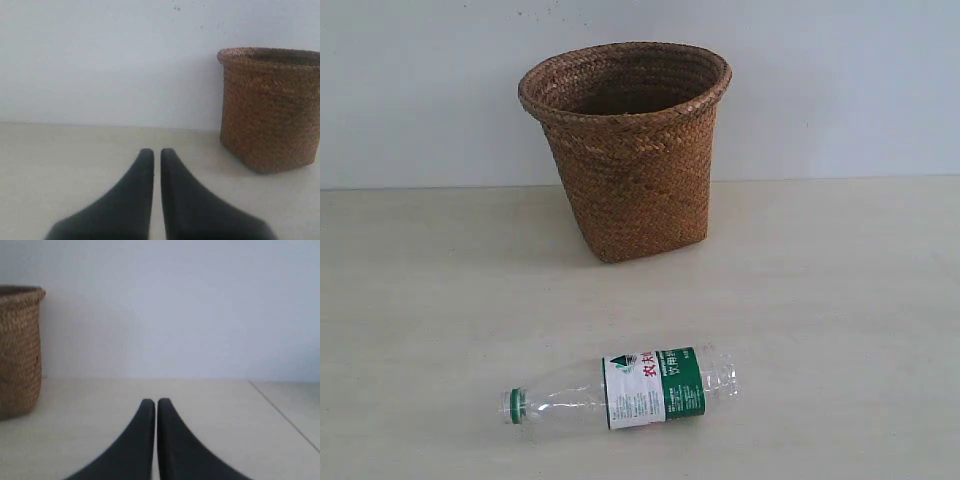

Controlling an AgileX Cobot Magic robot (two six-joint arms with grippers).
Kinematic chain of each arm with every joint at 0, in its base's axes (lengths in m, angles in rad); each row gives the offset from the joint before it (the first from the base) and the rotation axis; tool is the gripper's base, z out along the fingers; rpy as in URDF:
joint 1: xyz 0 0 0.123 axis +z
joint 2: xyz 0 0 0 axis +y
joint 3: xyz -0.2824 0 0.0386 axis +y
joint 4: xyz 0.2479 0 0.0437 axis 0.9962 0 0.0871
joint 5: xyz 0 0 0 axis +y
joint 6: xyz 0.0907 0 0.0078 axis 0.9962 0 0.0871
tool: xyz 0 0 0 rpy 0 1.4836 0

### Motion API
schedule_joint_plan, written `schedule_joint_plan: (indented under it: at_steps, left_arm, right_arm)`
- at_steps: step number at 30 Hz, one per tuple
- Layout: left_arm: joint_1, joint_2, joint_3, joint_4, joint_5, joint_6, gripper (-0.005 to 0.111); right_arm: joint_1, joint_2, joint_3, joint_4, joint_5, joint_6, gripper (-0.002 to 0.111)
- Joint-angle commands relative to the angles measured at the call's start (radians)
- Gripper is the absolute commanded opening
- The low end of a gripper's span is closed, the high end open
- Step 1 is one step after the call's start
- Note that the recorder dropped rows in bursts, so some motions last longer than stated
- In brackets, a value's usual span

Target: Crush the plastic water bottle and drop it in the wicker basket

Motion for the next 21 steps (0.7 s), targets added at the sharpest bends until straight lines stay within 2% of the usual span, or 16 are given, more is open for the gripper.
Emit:
schedule_joint_plan:
  at_steps: [1,6,10,14,21]
  left_arm:
    - [0.003,-0.003,0.004,-0.010,-0.085,-0.016,0.004]
    - [0.003,-0.003,0.004,-0.010,-0.209,-0.113,0.004]
    - [0.003,0.000,0.004,-0.010,-0.349,-0.148,0.004]
    - [0.003,0.075,-0.092,-0.010,-0.347,-0.148,0.004]
    - [0.003,0.323,-0.308,0.021,-0.306,-0.148,0.004]
  right_arm:
    - [0.000,-0.006,0.000,-0.001,-0.123,0.065,0.000]
    - [0.000,-0.006,0.000,-0.001,-0.281,0.167,0.000]
    - [0.000,-0.006,-0.038,-0.001,-0.283,0.194,0.000]
    - [0.000,0.045,-0.151,-0.001,-0.254,0.200,0.000]
    - [0.000,0.258,-0.360,-0.005,-0.231,0.201,0.000]
